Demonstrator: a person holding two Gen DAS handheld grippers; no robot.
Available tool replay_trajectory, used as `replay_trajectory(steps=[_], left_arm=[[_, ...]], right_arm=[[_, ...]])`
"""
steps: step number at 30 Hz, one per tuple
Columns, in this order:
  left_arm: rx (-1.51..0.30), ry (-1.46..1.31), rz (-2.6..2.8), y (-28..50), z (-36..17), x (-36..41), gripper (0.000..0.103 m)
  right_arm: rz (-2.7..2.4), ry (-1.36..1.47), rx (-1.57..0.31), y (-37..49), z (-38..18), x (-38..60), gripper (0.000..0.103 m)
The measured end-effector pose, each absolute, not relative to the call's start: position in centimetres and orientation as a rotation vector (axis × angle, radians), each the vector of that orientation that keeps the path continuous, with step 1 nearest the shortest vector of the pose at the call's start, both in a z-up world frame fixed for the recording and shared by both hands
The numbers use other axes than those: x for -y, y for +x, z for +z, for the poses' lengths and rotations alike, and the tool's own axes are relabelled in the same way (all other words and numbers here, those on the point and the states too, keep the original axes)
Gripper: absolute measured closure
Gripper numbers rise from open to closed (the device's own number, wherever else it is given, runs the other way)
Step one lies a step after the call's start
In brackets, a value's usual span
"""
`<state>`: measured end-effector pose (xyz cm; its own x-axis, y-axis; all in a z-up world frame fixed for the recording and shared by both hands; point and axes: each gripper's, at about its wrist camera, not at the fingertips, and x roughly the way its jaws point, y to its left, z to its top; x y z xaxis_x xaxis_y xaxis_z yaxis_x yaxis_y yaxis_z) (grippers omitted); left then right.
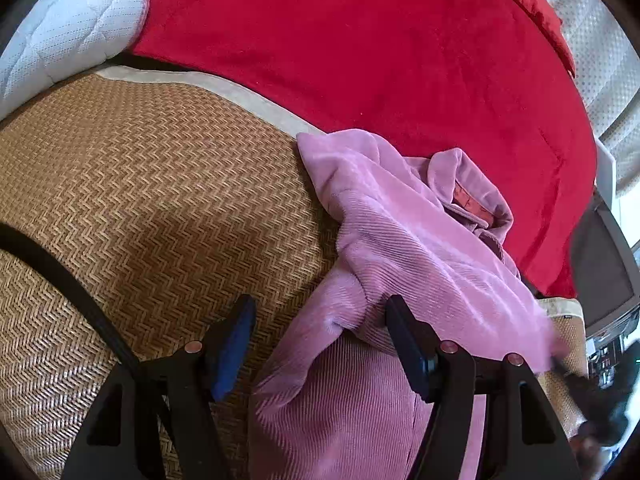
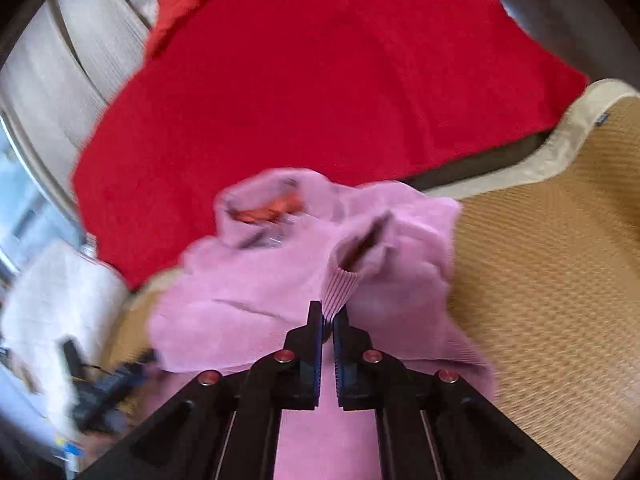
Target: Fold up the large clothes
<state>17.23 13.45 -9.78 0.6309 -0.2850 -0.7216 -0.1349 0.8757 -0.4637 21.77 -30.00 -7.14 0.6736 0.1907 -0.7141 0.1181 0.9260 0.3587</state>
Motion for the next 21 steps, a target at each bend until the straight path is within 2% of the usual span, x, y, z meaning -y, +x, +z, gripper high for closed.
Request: replay_trajectory(steps=[2,5,7,8,9,12,14,16,21], left_arm=[[-0.897,-0.491,-0.087,17.3,-9.7,-13.3,0.035],[-0.902,-0.503,-0.084,17.5,-9.7,-13.4,0.035],[-0.898,-0.519,-0.086,17.7,-9.6,-13.6,0.035],[-0.89,-0.523,-0.092,17.7,-9.4,-13.6,0.035],[-0.882,-0.523,-0.1,17.6,-9.1,-13.6,0.035],[-0.909,-0.454,-0.098,17.9,-9.3,-12.9,0.035],[-0.929,-0.394,-0.071,18.1,-9.5,-12.3,0.053],[-0.943,-0.402,-0.101,18.3,-9.5,-12.1,0.065],[-0.934,-0.436,-0.099,18.3,-9.8,-12.3,0.066]], right_arm=[[0.099,0.5,-0.972,22.6,-10.8,30.7,0.093],[0.118,0.532,-0.899,21.7,-10.3,31.2,0.093],[0.121,0.563,-0.861,20.9,-9.0,31.9,0.073],[0.119,0.57,-0.847,20.7,-8.5,32.1,0.039],[0.111,0.569,-0.815,20.4,-7.6,32.2,0.019],[0.086,0.528,-0.742,19.7,-5.6,32.4,0.019],[0.053,0.528,-0.702,19.6,-4.5,32.3,0.019],[0.084,0.515,-0.695,19.9,-3.3,31.5,0.019],[0.307,0.302,-0.759,24.7,-0.3,23.3,0.019]])
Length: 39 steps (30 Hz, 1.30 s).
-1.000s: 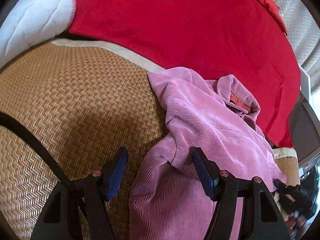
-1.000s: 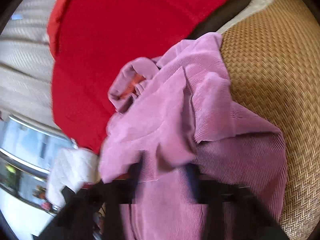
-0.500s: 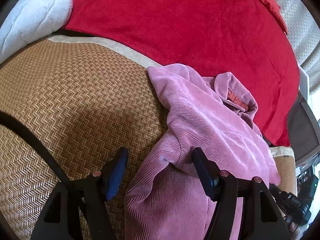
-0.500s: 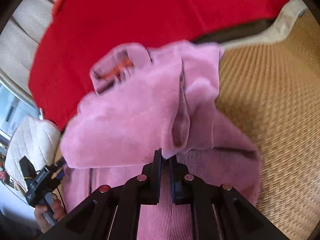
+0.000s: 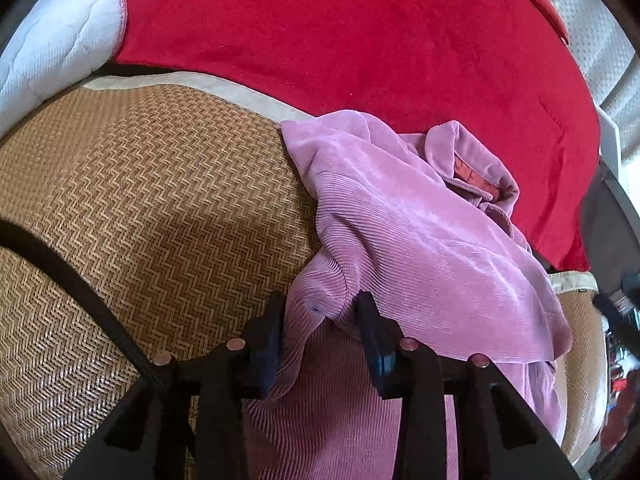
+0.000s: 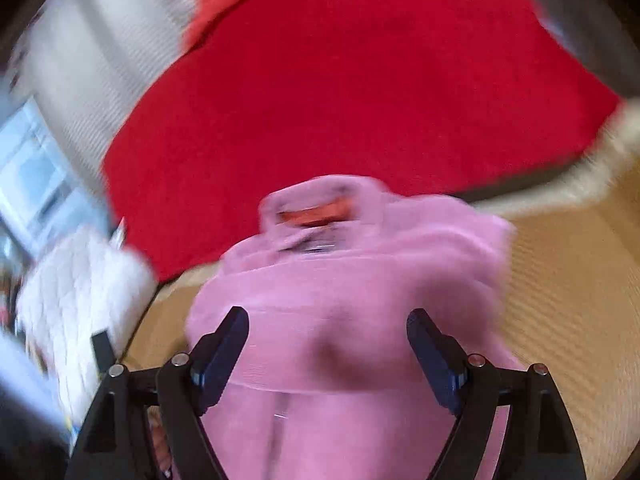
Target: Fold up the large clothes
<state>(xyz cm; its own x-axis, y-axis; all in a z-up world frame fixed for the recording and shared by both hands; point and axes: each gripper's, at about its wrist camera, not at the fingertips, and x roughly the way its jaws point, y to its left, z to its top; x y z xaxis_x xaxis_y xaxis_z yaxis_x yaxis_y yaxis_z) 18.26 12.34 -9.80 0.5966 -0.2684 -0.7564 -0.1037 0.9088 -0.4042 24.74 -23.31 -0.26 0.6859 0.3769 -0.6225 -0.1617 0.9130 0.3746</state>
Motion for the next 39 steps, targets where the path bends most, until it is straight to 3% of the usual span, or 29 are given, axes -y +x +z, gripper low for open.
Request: replay_trajectory(steps=[9,16,17,19,20,21,30,32,39], left_arm=[[-0.907,-0.435,-0.076,17.4,-10.3,-12.1,0.064],[-0.898,-0.441,-0.051,17.0,-10.6,-11.6,0.064],[-0.898,-0.441,-0.049,17.0,-10.4,-11.4,0.064],[-0.899,-0.443,-0.048,17.0,-10.5,-11.2,0.064],[-0.903,-0.446,-0.048,17.0,-10.6,-11.2,0.064],[-0.903,-0.453,-0.049,17.0,-10.7,-11.1,0.064],[-0.902,-0.45,-0.044,17.1,-10.5,-11.2,0.066],[-0.9,-0.45,-0.044,16.9,-10.4,-11.2,0.065],[-0.904,-0.517,-0.045,16.7,-11.2,-12.6,0.065]], right_arm=[[0.571,-0.144,-1.004,37.9,-0.4,2.2,0.02],[0.585,-0.424,-1.182,44.0,-5.5,-7.0,0.021],[0.584,-0.452,-1.211,44.2,-6.3,-7.5,0.025],[0.531,-0.523,-1.276,45.1,-8.5,-8.2,0.063],[0.511,-0.532,-1.296,45.4,-9.0,-8.2,0.091],[0.519,-0.525,-1.318,45.6,-9.6,-8.0,0.096],[0.41,-0.232,-1.164,46.8,-7.5,-2.9,0.101],[0.417,-0.109,-1.099,46.9,-6.8,-1.5,0.096],[0.643,0.264,-1.067,42.7,-4.7,4.1,0.095]])
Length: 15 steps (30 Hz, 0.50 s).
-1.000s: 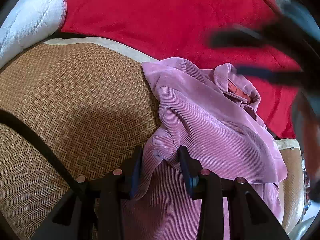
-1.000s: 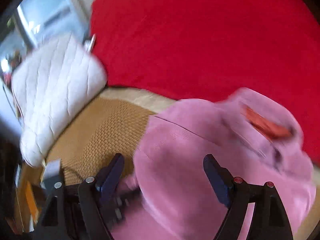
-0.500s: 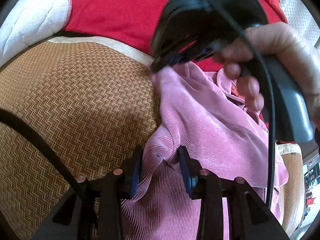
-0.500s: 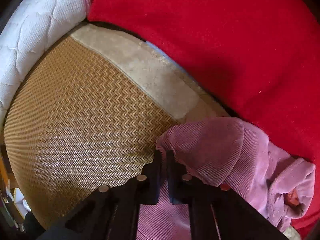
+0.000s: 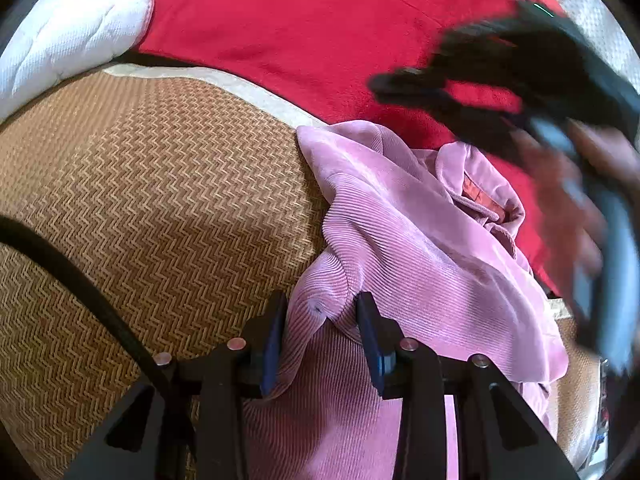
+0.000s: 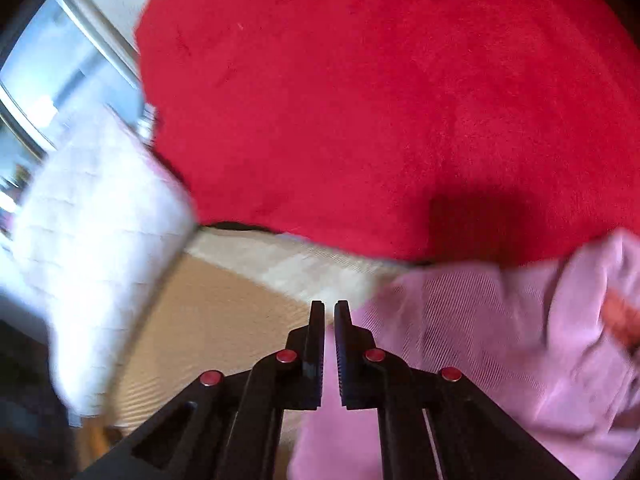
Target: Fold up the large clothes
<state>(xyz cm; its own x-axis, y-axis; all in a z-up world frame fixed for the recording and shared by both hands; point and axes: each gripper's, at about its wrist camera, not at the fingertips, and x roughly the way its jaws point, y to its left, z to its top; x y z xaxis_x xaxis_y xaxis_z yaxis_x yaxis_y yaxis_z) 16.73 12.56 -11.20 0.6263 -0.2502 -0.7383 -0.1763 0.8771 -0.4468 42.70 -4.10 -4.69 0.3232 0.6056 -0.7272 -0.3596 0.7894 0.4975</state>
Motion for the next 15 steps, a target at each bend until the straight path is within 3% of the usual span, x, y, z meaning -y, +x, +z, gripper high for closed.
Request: replay_trajectory(steps=[6,11,15], left_arm=[[-0.91,-0.602,-0.037,16.0,-11.3,-14.3,0.065],[-0.873,-0.633,-0.019,15.1,-10.9,-15.9,0.064],[-0.875,-0.666,-0.019,15.2,-11.2,-17.0,0.054]], right_arm=[[0.756,0.473,-1.149,35.6,-7.7,9.2,0.095],[0.709,0.523,-1.089,31.0,-7.6,13.1,0.095],[0.673,0.57,-1.032,29.1,-7.8,16.4,0.095]])
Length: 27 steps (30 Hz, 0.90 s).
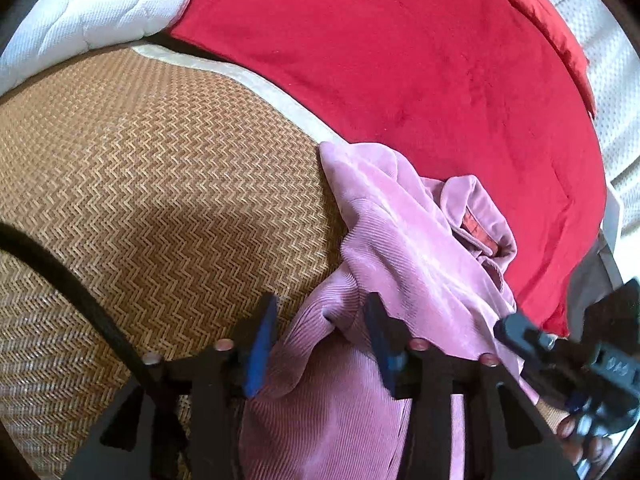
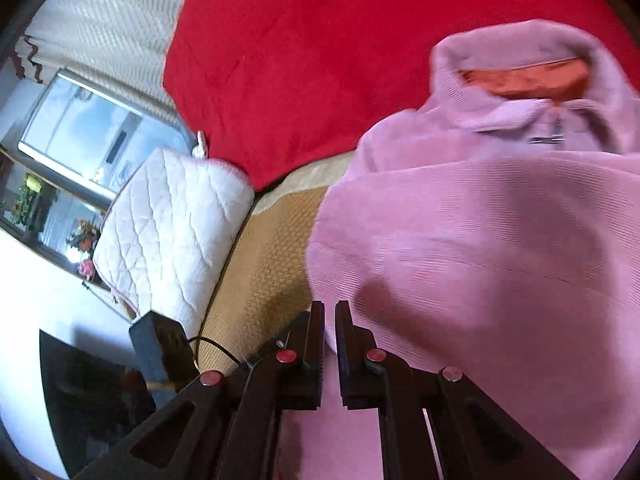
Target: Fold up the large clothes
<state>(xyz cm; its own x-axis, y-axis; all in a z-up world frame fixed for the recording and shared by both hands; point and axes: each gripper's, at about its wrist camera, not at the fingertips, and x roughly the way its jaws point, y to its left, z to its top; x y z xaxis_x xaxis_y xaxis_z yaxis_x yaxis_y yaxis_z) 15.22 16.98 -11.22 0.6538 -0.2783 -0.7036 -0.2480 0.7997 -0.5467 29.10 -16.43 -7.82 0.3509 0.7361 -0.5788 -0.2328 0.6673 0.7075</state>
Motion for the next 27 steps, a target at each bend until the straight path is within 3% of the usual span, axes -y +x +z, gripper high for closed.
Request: replay_trajectory(steps=[4,7,8,10,11,12,15,17,27], left_arm=[[-0.891,-0.535,-0.017,15.7,-11.1,-16.1,0.056],[-0.878,-0.562,-0.034,15.6,-10.8,-16.3,0.057],[-0.855,-0.578,-0.038,15.6,-10.5,-16.7,0.057],[-0.784,-0.571,-0.033,15.0,-9.3,-17.3,0.054],[-0.756,-0.562,-0.039,14.9,-8.8,-17.3,0.044],[-0.739,-0.556,-0.052,14.8,-8.5,-17.4,0.04],[-0.843,-0.529,-0.073,15.8,-9.8,-17.0,0.036],[-0.895,-0.518,-0.063,16.2,-10.8,-17.0,0.038],[-0.879,-0.479,-0.03,15.4,-10.1,-17.2,0.038]], right_arm=[[0.564,0.683,-1.126,30.8,-11.4,18.8,0.084],[0.609,0.68,-1.044,30.4,-9.5,18.8,0.081],[0.619,0.682,-1.013,30.0,-8.8,19.4,0.074],[0.604,0.716,-0.957,29.3,-7.9,20.9,0.043],[0.561,0.726,-0.92,28.7,-7.8,22.2,0.023],[0.515,0.721,-0.894,28.2,-8.1,23.5,0.02],[0.364,0.805,-0.89,27.3,-10.8,29.0,0.022],[0.376,0.948,-0.877,26.8,-12.1,32.1,0.03],[0.355,0.976,-0.816,26.4,-11.0,35.1,0.025]])
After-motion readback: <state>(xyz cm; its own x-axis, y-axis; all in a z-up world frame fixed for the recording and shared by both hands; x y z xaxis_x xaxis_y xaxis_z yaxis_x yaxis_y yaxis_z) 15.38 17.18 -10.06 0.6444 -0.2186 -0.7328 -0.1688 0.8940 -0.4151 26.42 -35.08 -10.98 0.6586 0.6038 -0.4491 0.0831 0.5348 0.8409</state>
